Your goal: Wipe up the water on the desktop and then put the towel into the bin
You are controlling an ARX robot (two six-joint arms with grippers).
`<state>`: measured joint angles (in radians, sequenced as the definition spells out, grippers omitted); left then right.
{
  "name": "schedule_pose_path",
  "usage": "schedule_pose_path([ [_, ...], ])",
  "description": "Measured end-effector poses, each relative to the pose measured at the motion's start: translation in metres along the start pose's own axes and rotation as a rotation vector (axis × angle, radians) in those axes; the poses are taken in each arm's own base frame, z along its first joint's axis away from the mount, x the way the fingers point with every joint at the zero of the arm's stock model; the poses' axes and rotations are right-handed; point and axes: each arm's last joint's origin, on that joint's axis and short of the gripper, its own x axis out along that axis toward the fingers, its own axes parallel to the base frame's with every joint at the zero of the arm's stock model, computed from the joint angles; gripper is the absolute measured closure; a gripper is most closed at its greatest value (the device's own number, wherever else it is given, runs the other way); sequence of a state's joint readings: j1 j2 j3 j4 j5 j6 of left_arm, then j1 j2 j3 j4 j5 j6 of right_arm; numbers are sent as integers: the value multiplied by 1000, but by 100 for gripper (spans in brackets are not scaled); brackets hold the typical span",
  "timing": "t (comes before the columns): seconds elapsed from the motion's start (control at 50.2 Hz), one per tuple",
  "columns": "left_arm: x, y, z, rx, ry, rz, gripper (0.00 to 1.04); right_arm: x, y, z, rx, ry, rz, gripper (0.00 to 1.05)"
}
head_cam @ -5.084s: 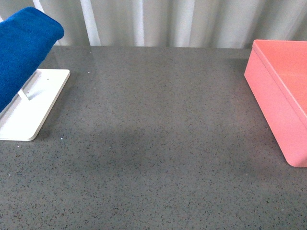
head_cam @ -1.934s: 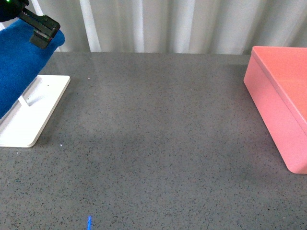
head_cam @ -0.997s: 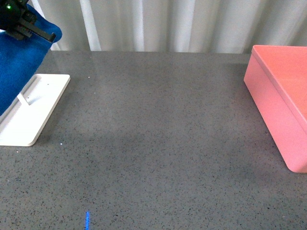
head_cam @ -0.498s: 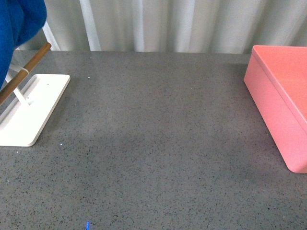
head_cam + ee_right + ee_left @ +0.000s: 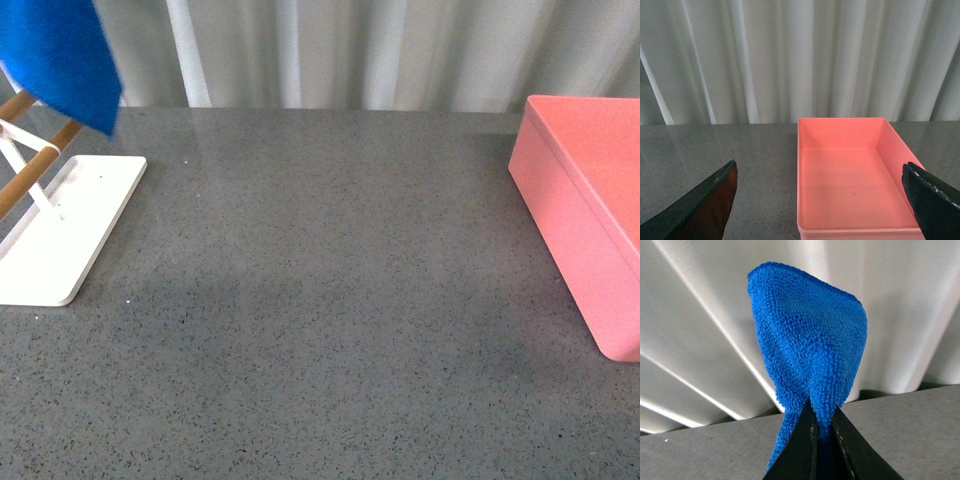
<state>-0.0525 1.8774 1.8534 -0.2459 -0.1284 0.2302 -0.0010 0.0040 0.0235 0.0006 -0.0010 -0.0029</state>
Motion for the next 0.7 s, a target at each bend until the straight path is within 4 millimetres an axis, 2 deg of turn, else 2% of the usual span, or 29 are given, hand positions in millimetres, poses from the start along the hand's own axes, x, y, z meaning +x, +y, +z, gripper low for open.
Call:
schedule_pose_path([
  [0.12,-23,-32,18,-20,-70,-91,101,0,0,0,0,0,0,7],
  [0.259,-41,-67,20,-54,-115,-178,101,0,0,0,0,0,0,7],
  [0.518,-39,-112,-5,-109,-85,-270,101,0,0,0,0,0,0,7],
  [0.698,-34,-133,-20,-162,-76,-311,101,0,0,0,0,0,0,7],
])
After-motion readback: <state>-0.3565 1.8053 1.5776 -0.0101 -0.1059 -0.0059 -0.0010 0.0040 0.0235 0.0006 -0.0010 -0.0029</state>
